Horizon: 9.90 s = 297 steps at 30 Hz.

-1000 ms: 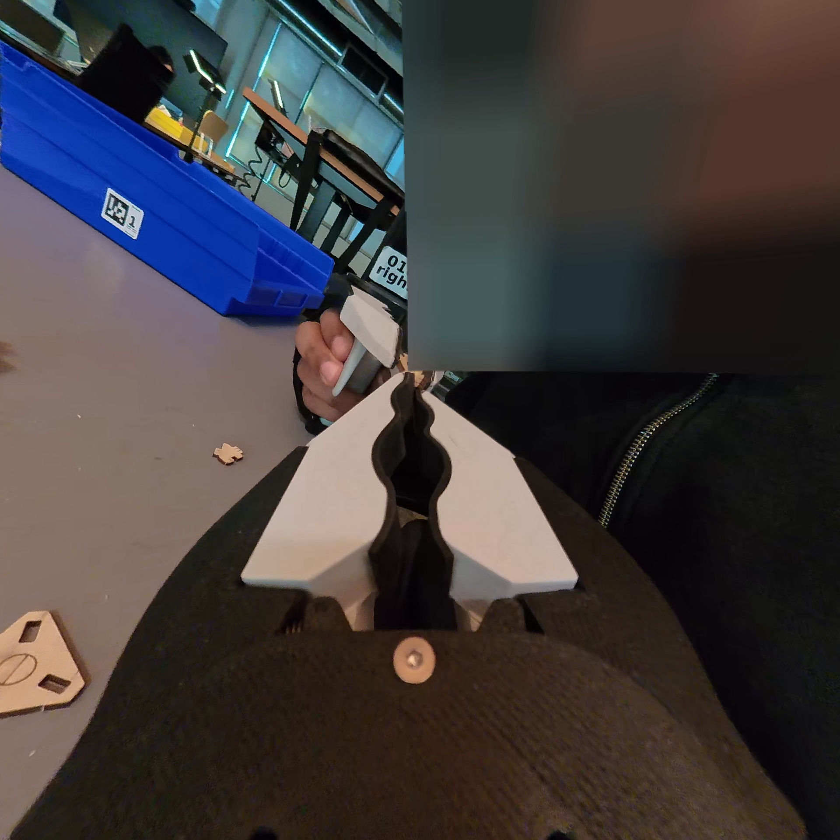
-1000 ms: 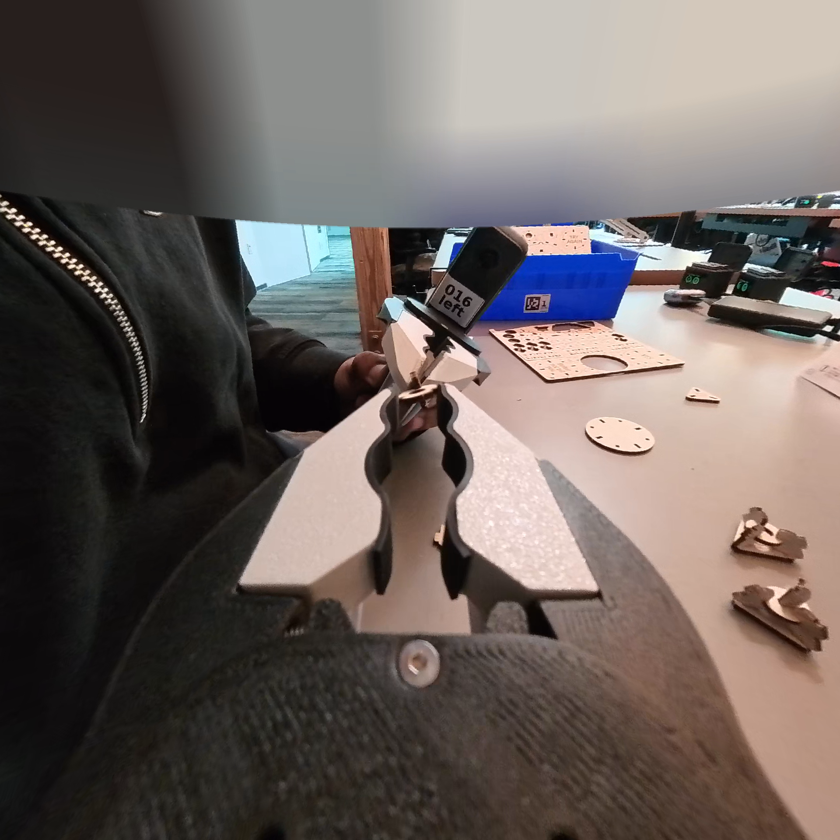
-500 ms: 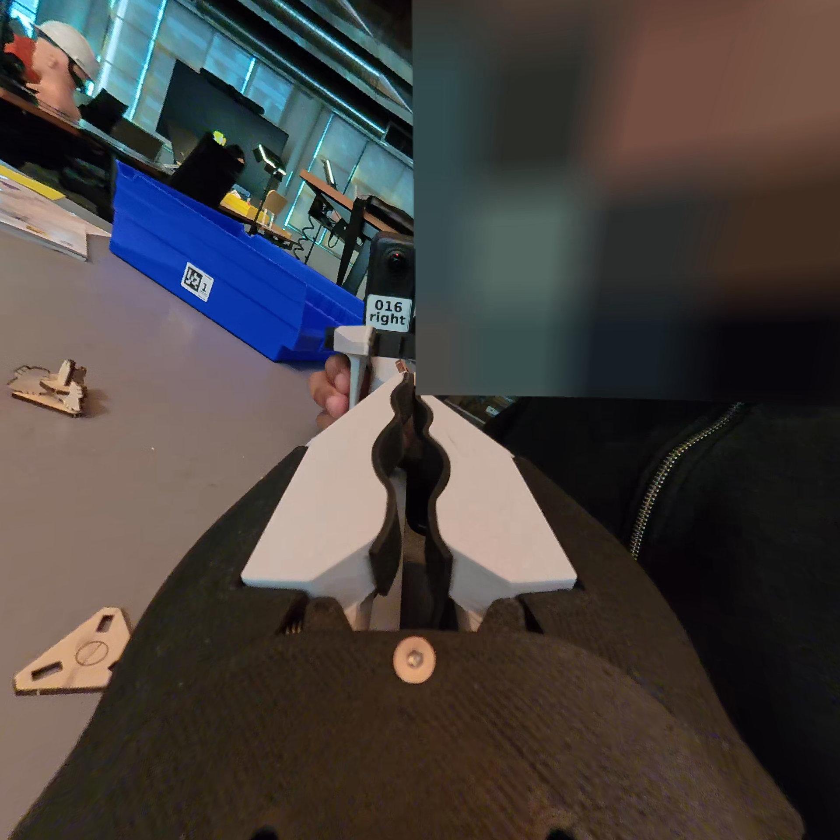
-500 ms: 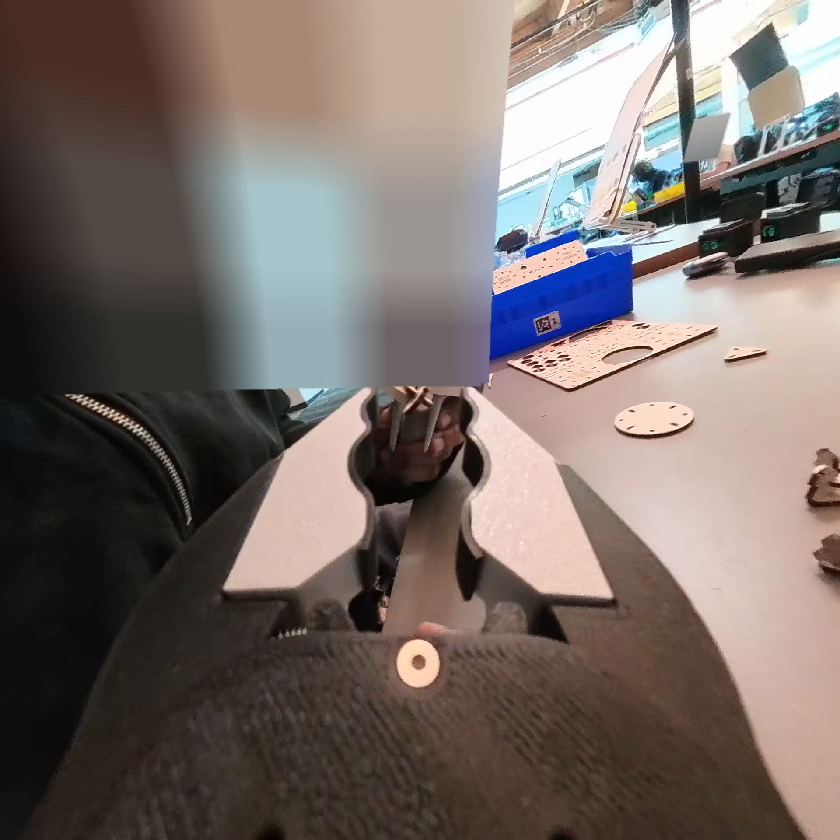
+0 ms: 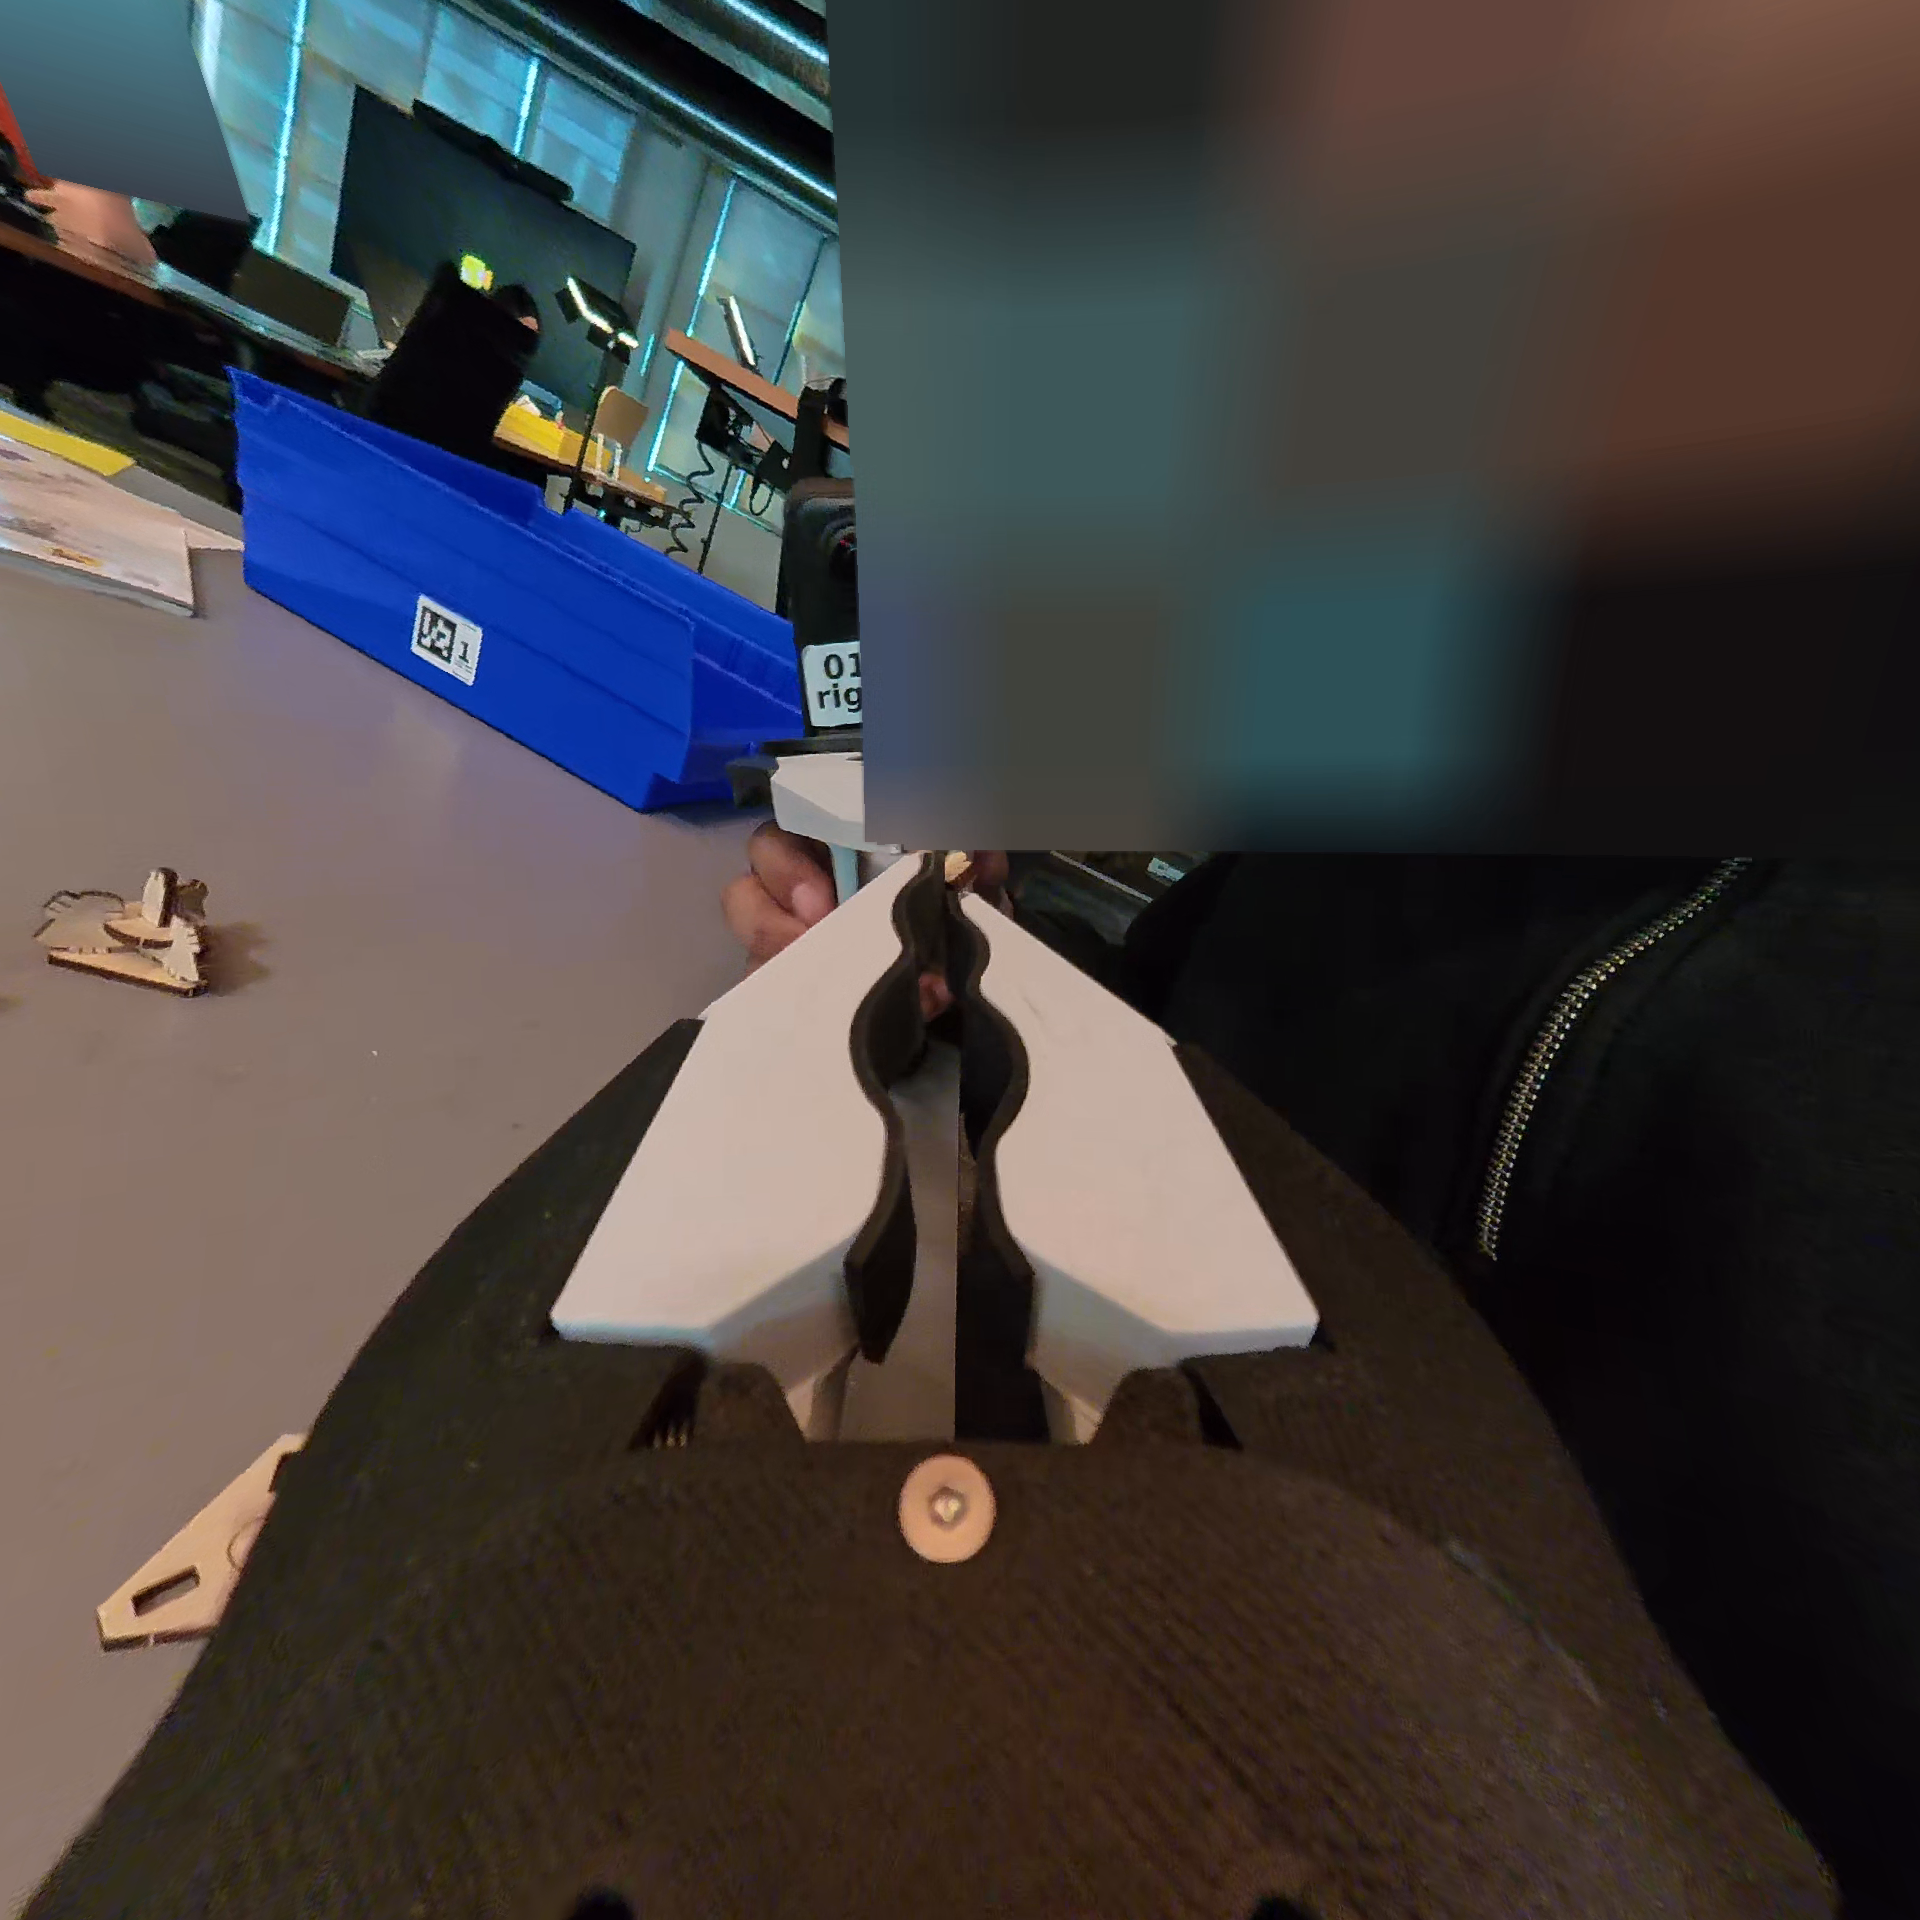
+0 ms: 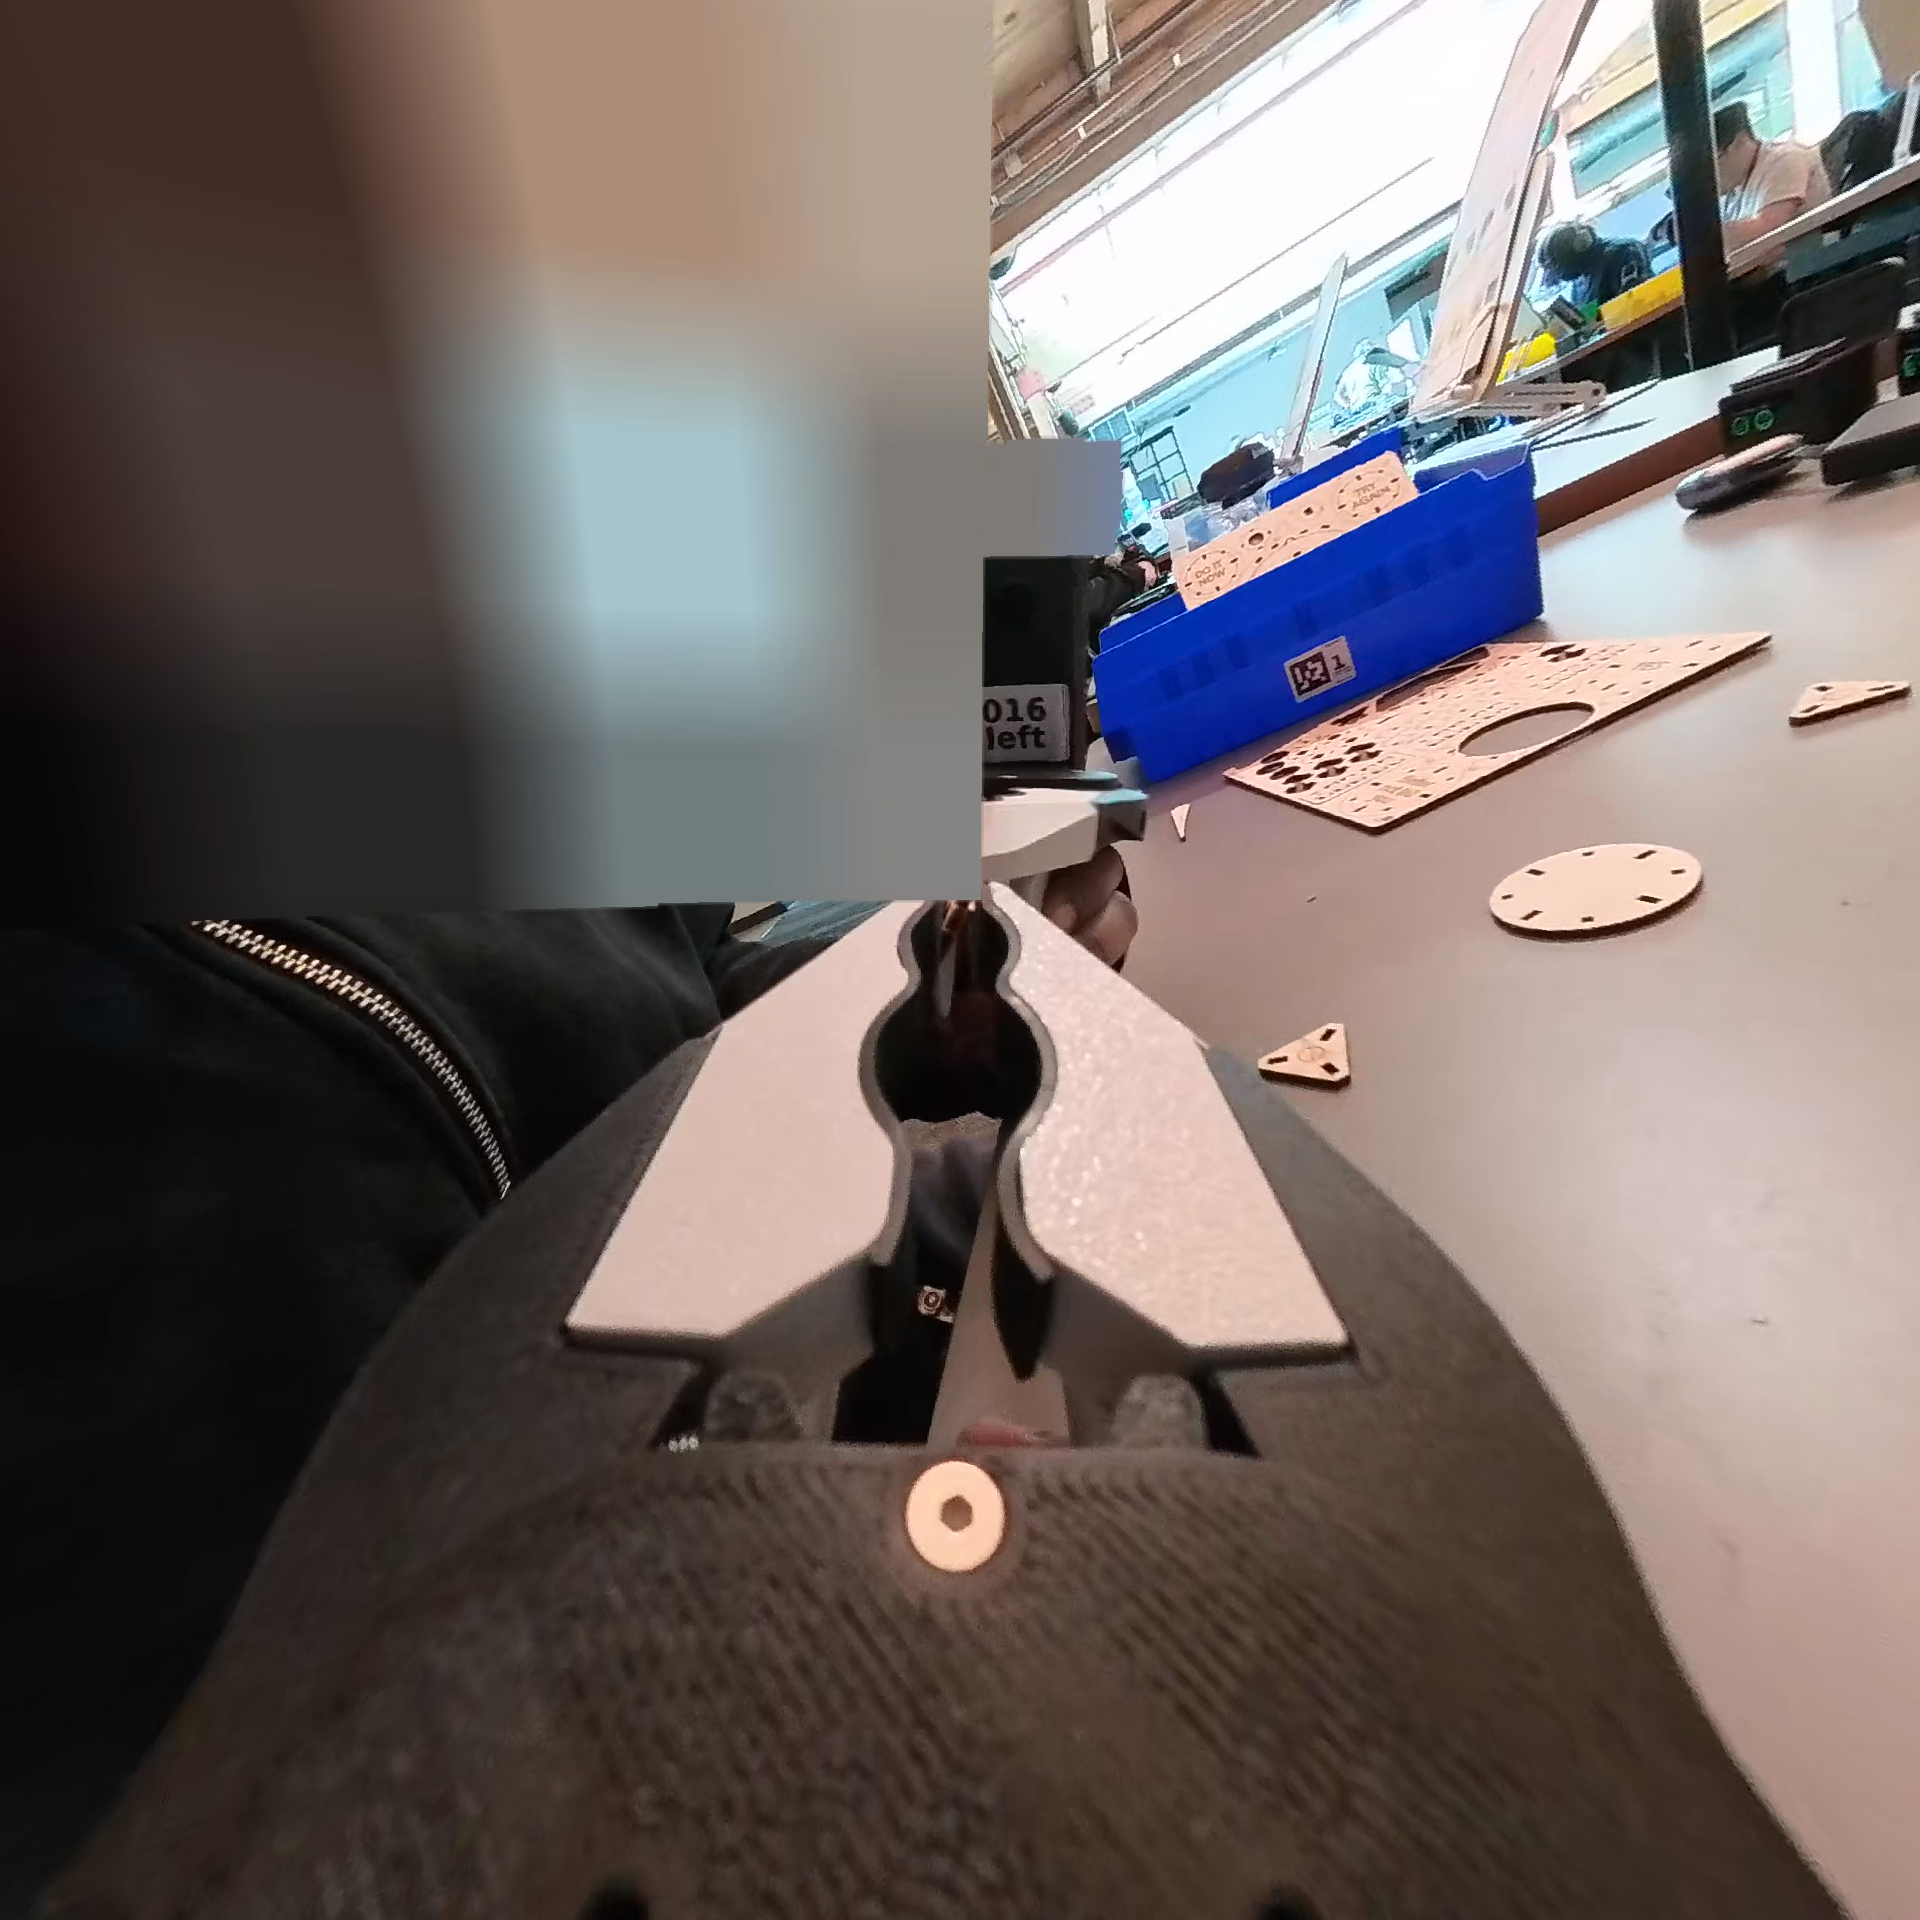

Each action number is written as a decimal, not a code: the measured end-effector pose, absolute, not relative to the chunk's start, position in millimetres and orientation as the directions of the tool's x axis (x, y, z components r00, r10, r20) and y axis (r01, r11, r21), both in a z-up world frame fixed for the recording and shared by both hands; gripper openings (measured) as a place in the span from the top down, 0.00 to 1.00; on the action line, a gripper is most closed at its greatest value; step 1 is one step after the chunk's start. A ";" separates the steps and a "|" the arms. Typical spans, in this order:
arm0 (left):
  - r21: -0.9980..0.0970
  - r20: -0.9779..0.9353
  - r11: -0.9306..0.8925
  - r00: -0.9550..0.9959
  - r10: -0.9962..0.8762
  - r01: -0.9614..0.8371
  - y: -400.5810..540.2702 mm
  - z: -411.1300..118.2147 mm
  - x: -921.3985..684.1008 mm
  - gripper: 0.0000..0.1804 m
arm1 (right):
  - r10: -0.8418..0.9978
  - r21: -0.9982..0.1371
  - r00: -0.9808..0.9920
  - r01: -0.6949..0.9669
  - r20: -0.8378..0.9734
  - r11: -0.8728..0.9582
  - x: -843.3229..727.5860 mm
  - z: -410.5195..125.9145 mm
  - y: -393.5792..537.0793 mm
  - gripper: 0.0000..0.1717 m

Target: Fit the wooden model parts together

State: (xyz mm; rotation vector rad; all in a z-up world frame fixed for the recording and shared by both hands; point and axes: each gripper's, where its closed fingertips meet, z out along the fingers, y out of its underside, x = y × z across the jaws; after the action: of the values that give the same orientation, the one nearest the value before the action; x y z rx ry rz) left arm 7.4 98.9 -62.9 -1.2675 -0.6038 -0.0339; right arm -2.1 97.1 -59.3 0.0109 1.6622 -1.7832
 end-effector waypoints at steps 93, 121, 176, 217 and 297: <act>-0.420 0.887 0.439 0.462 0.011 0.795 95.0 -93.9 4.7 0.97 | -0.282 -0.928 -0.899 -0.366 0.334 0.068 9.1 -100.0 91.1 0.99; -0.314 0.910 0.455 0.401 -0.107 0.833 92.2 -91.3 0.4 0.99 | -0.217 -0.929 -0.912 -0.367 0.348 0.053 1.9 -95.2 90.0 0.99; -0.807 0.588 0.391 0.550 0.593 0.442 53.8 -94.5 -3.5 0.74 | -0.102 -0.878 -0.889 0.412 -0.446 0.244 -24.7 -100.0 83.6 1.00; -0.931 0.224 0.019 0.529 0.819 0.365 62.4 -132.6 29.0 0.99 | 0.139 -0.829 -0.949 0.314 -0.282 0.463 1.5 -157.3 100.8 0.79; -0.763 0.580 0.287 0.416 0.700 0.579 52.8 -150.6 20.4 0.99 | 0.229 -0.848 -0.972 0.072 0.059 0.525 1.2 -168.5 87.6 0.84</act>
State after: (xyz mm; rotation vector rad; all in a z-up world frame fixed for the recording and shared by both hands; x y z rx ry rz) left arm 20.4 52.8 -150.6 -1.3816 -1.2494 0.1182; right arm 1.2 87.6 -168.5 0.2875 2.8830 -1.5901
